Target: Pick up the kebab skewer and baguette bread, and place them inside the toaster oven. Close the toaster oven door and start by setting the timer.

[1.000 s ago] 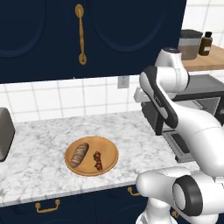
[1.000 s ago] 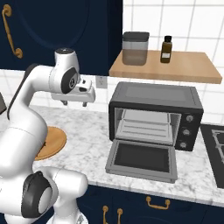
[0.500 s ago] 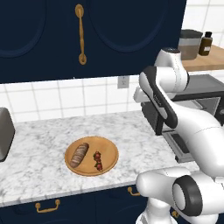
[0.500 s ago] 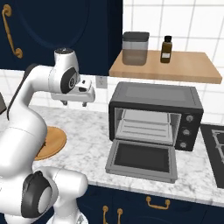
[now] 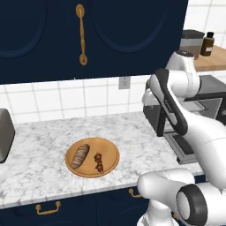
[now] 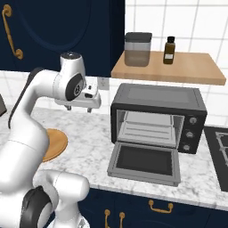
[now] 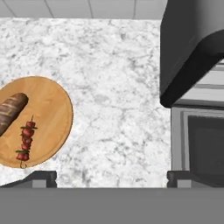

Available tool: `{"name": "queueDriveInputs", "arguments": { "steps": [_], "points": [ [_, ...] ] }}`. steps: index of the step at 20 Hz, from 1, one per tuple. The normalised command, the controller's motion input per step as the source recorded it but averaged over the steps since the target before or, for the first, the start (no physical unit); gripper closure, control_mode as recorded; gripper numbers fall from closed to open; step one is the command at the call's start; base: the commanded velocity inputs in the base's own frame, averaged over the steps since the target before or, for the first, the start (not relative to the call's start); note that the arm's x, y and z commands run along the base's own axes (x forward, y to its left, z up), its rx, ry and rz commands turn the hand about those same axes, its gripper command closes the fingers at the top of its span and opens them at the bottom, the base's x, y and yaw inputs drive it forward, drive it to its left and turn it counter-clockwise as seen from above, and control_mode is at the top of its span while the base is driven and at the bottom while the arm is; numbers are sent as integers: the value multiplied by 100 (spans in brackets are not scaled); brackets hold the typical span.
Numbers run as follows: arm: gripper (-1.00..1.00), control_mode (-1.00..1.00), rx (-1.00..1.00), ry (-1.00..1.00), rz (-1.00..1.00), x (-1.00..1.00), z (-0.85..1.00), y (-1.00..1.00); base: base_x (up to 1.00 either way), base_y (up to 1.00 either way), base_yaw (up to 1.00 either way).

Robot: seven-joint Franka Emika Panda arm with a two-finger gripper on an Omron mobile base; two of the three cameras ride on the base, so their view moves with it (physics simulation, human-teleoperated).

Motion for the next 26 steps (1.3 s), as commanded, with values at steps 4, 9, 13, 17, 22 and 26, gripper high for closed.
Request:
{"name": "queueDriveInputs", "arguments": {
  "steps": [4, 9, 13, 17, 22, 26],
  "points": [
    [-100, -100, 18, -20, 18, 0, -62, -100, 0, 0, 0],
    [-100, -100, 13, -38, 24, 12, -48, -95, 0, 0, 0],
    [-100, -100, -1, -43, 15, 9, -40, -53, 0, 0, 0],
    [-100, -100, 0, -40, 5, 28, -45, -66, 0, 0, 0],
    [-100, -100, 9, -16, 0, 51, -9, -58, 0, 0, 0],
    [-100, -100, 8, -18, 0, 35, -4, -60, 0, 0, 0]
  ]
}}
